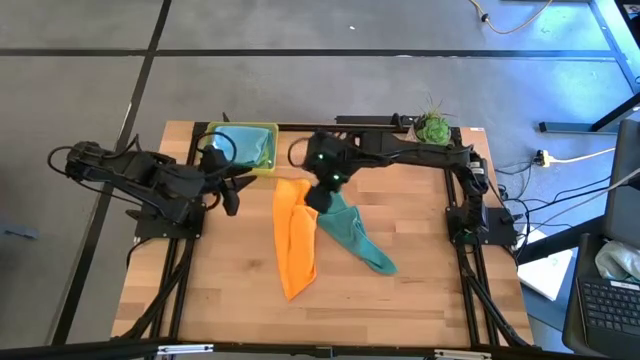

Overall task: Fold microfiber towels
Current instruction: Fold the orange towel

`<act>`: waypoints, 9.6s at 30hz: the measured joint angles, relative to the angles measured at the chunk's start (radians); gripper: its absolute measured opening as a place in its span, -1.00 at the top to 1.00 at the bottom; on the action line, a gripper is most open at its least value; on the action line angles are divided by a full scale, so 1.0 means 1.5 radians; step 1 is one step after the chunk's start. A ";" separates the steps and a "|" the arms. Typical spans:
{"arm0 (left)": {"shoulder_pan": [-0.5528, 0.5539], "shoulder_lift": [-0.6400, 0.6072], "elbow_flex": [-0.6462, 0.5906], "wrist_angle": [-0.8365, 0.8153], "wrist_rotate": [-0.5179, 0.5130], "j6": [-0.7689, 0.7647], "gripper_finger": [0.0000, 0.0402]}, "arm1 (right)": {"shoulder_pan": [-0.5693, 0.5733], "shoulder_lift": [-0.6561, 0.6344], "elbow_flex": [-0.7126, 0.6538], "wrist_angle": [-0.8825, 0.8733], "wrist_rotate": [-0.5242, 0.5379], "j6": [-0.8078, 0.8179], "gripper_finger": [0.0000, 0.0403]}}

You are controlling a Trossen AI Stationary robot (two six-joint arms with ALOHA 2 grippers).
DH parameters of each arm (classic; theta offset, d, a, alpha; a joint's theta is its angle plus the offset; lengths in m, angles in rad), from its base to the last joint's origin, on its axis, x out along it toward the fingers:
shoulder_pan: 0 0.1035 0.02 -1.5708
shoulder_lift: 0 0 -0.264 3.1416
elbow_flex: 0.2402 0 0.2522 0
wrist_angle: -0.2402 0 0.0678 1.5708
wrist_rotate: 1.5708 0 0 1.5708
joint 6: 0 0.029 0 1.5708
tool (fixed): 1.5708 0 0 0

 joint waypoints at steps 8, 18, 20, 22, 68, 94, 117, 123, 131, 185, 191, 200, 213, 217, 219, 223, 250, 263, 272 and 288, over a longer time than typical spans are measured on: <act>0.000 0.001 0.000 0.132 0.107 0.026 0.40 | 0.001 0.009 -0.180 -0.011 0.068 -0.091 -0.01; 0.000 0.001 0.000 0.179 0.219 0.038 0.40 | 0.002 0.010 -0.434 0.112 0.060 -0.058 0.20; 0.000 0.001 0.000 0.179 0.219 0.039 0.40 | 0.003 0.010 -0.472 0.117 0.060 -0.050 0.21; 0.000 0.001 0.000 0.178 0.220 0.039 0.40 | 0.003 0.004 -0.508 0.115 0.056 -0.044 0.22; 0.000 0.001 0.000 0.178 0.219 0.039 0.40 | -0.041 -0.392 -0.627 0.073 0.270 0.238 0.22; 0.000 0.001 0.000 0.178 0.219 0.039 0.40 | 0.061 -0.100 -0.321 0.352 0.059 0.054 0.22; 0.000 0.001 0.000 0.178 0.219 0.039 0.40 | 0.073 -0.014 -0.238 0.077 -0.089 -0.024 0.22; 0.000 0.001 0.000 0.202 0.219 -0.015 0.40 | 0.117 -0.020 -0.239 0.061 -0.016 0.026 0.22; 0.000 0.002 0.000 0.206 0.219 -0.053 0.40 | 0.141 -0.091 -0.239 0.036 0.124 0.121 0.22; -0.146 0.560 0.324 -0.070 0.442 0.426 0.40 | 0.471 -0.524 -0.435 -0.049 0.386 0.315 0.22; -0.189 0.599 0.289 -0.066 0.509 0.546 0.40 | 0.535 -0.524 -0.558 0.168 0.334 0.411 0.22; -0.184 0.633 0.264 -0.067 0.517 0.667 0.40 | 0.609 -0.519 -0.676 0.378 0.327 0.553 0.22; -0.068 0.701 0.265 -0.081 0.583 0.772 0.40 | 0.611 -0.519 -0.696 0.401 0.376 0.536 0.22; -0.031 0.727 0.262 -0.095 0.655 0.796 0.40 | 0.611 -0.519 -0.696 0.391 0.378 0.540 0.22; -0.019 0.730 0.253 -0.095 0.693 0.812 0.40 | 0.611 -0.519 -0.696 0.394 0.395 0.556 0.22; -0.016 0.729 0.234 -0.085 0.704 0.834 0.40 | 0.611 -0.519 -0.696 0.398 0.417 0.546 0.22; -0.110 0.757 0.155 0.040 0.600 0.821 0.40 | 0.611 -0.519 -0.696 0.373 0.398 0.532 0.22; -0.122 0.757 0.175 0.031 0.562 0.712 0.92 | 0.611 -0.519 -0.695 0.360 0.398 0.534 0.22; -0.107 0.729 0.256 -0.073 0.550 0.526 1.00 | 0.611 -0.519 -0.695 0.323 0.428 0.534 0.22; -0.046 0.604 0.539 -0.220 0.404 0.274 1.00 | 0.551 -0.517 -0.695 0.538 0.799 0.232 0.21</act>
